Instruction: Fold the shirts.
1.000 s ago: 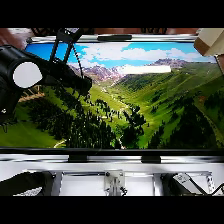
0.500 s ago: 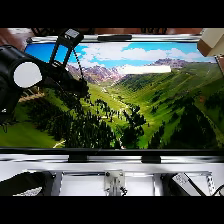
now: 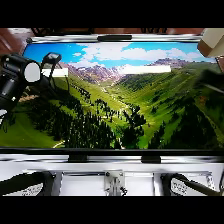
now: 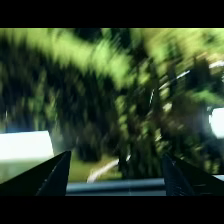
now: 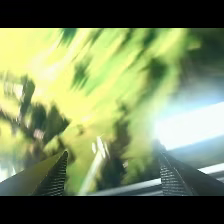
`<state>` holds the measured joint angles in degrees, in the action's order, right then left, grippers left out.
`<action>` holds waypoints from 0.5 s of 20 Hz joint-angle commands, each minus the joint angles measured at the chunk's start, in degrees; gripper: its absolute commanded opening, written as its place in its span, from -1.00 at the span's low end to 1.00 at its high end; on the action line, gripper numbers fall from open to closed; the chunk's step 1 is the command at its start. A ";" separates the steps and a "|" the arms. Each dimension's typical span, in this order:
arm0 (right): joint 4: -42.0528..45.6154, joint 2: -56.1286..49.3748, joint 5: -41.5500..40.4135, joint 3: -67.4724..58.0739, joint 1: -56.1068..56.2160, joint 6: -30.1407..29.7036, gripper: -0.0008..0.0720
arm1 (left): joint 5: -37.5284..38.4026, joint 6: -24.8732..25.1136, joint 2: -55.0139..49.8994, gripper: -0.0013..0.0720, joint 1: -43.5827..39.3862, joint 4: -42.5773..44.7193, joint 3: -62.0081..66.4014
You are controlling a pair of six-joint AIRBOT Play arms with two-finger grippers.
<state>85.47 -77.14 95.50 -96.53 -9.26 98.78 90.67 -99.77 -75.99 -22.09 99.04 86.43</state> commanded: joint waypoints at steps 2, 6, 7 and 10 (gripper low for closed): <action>-6.47 -8.76 -0.13 1.01 10.71 -1.27 0.92 | 1.33 -3.56 -0.24 0.87 3.13 -0.66 -5.53; -5.77 -9.31 -0.81 1.01 12.72 -1.99 0.92 | 1.33 -3.58 -0.22 0.83 3.13 -0.66 -5.53; -5.86 -9.31 -0.83 1.01 12.70 -2.01 0.92 | 1.33 -3.58 -0.24 0.83 3.13 -0.66 -5.55; -5.57 -9.31 -0.83 1.01 12.63 -2.01 0.92 | 1.33 -3.58 -0.24 0.83 3.13 -0.66 -5.55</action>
<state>80.18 -86.04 94.74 -95.55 2.83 96.84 91.90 -103.11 -76.20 -19.14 98.37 81.10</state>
